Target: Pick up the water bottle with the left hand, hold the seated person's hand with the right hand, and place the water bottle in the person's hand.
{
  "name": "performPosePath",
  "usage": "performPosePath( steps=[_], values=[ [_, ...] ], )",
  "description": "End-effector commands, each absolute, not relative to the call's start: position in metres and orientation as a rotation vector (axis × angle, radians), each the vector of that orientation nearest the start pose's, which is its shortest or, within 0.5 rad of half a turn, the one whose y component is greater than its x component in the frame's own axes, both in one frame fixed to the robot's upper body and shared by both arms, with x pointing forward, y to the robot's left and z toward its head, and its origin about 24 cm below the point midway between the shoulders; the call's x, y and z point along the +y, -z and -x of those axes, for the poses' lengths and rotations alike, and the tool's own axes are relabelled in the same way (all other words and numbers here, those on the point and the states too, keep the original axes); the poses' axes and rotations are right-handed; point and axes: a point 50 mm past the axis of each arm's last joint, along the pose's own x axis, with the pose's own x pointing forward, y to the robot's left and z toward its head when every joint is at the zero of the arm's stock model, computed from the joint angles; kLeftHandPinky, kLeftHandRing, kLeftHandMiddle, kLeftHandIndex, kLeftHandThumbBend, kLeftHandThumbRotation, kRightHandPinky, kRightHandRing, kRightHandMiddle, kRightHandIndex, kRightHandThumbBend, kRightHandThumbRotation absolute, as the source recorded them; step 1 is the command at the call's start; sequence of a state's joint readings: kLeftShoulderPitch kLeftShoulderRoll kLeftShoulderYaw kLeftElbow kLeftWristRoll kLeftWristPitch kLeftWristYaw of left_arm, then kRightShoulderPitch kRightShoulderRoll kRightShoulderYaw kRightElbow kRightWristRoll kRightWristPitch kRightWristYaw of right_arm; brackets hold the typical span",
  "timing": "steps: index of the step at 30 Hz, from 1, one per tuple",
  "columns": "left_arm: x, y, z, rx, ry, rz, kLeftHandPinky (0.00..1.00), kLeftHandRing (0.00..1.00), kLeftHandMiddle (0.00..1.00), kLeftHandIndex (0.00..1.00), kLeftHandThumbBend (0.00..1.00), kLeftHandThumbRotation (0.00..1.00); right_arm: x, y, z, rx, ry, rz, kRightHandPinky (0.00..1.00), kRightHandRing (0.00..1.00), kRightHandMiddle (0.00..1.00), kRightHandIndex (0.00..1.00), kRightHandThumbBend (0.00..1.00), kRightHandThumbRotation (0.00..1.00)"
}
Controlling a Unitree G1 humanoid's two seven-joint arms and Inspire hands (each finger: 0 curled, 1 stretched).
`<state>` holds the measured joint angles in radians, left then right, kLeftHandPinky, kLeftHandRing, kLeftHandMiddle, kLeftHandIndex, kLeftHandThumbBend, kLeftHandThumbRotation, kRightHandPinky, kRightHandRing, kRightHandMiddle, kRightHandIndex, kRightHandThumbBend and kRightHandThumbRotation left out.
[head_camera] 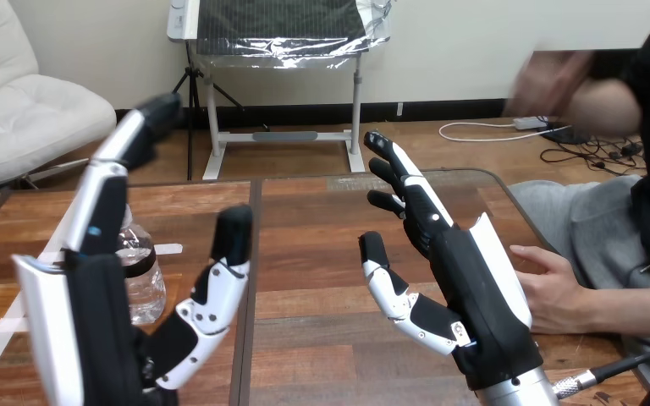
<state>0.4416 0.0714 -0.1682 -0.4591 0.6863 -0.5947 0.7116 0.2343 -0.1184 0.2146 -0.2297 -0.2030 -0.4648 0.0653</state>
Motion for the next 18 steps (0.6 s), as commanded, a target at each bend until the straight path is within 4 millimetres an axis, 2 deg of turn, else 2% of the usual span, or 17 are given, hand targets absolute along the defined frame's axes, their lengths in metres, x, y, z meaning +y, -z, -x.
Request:
performPosePath(
  steps=[1, 8, 18],
  values=[
    [0.140, -0.130, -0.138, -0.872, -0.536, -0.383, 0.76, 0.79, 0.80, 0.79, 0.48, 0.45, -0.113, -0.094, -0.201, -0.523, -0.285, 0.230, 0.89, 0.96, 1.00, 0.96, 0.00, 0.00],
    [0.146, -0.130, -0.139, -0.884, -0.588, -0.418, 0.77, 0.82, 0.81, 0.80, 0.55, 0.42, -0.113, -0.093, -0.202, -0.527, -0.288, 0.233, 0.89, 0.96, 1.00, 0.96, 0.00, 0.00],
    [0.153, -0.126, -0.143, -0.852, -0.614, -0.429, 0.84, 0.87, 0.86, 0.83, 0.60, 0.34, -0.112, -0.093, -0.202, -0.525, -0.294, 0.227, 0.88, 0.96, 1.00, 0.96, 0.00, 0.00]
  ],
)
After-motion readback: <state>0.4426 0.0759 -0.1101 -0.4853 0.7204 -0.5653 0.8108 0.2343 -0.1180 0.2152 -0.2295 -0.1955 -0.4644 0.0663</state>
